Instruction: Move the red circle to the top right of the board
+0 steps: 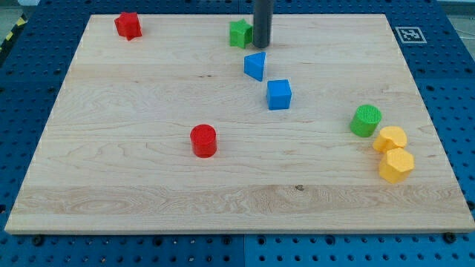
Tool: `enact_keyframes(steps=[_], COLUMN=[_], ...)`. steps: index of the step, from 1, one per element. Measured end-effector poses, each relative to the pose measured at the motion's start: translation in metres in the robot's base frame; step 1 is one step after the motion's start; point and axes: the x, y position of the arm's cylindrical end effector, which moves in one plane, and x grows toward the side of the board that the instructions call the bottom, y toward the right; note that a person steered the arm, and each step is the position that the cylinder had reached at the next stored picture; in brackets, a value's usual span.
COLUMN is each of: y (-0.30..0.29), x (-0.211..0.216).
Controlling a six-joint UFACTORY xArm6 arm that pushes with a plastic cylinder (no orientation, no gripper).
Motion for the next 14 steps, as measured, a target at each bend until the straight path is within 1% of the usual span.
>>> enact_keyframes(steps=[1, 2, 3, 4, 5, 6, 7, 8, 9, 10, 11, 12, 13, 14], y=[0.056, 0.096, 0.120, 0.105, 0.066, 0.008, -0.051, -0.100, -0.171, -0.179, -0.133, -0.051, -0.017, -0.057], x=[0.032, 0.072, 0.125, 0.177, 0.209, 0.227, 0.232, 0.264, 0.269, 0.251, 0.235, 0.233, 0.233, 0.240])
